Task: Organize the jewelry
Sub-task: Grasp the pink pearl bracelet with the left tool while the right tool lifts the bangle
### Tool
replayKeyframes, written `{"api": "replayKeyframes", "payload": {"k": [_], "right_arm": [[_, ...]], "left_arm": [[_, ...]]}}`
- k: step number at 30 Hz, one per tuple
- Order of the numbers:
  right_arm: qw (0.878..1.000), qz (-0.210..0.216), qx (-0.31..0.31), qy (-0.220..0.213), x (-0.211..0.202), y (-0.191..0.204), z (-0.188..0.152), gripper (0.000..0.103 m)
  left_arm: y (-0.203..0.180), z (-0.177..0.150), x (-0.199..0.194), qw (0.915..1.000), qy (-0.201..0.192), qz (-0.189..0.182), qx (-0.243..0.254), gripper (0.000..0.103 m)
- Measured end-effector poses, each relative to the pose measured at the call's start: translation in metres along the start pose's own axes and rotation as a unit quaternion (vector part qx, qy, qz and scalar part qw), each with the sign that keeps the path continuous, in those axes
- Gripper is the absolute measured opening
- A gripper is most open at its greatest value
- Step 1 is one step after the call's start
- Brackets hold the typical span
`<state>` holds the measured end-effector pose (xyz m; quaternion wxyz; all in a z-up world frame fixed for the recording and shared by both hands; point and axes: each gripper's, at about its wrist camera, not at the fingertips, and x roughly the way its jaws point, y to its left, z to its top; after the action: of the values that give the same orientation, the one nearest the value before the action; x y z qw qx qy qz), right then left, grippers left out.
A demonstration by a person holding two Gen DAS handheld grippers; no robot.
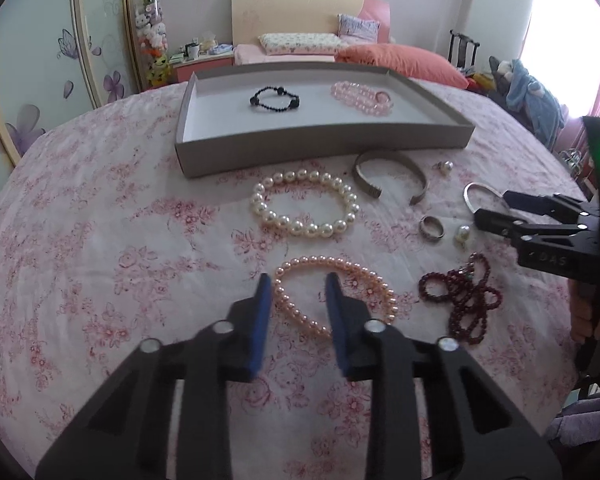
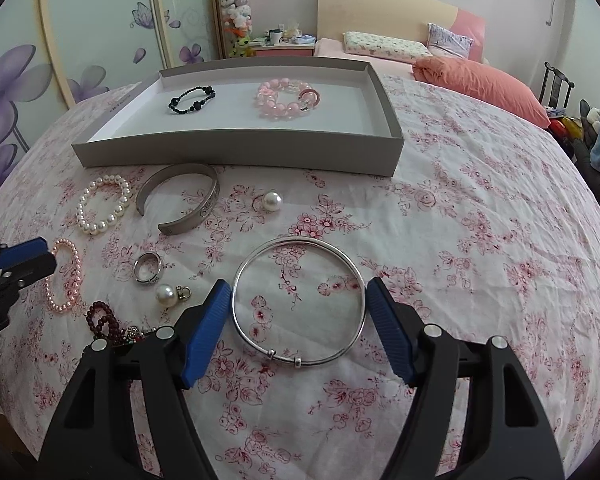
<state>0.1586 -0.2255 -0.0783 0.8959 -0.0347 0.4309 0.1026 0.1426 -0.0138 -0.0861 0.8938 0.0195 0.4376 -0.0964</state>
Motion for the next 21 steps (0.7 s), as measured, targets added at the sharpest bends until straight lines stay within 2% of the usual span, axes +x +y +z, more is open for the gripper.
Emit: {"api": "replayKeyframes", "payload": {"k": [10,13,21], "right_arm": [[1.000,0.000,-0.002,0.001,0.000,0.000,0.000,0.070],[1.000,0.001,-0.002,0.002,-0.001,0.001,0.000,0.070],[1.000,0.002,-0.007,-0.010,-0.007,0.004,0.001,0.070]], "left_arm": [[-0.005,0.002,0.006,0.9997,0.006,0.012,0.018,0.008],[-0.003,0.002,0.005,0.9999,0.006,0.007,0.012,0.007],[0.001,0.003,-0.023,0.9989,-0.043,-0.007,0.016,0.007]]}}
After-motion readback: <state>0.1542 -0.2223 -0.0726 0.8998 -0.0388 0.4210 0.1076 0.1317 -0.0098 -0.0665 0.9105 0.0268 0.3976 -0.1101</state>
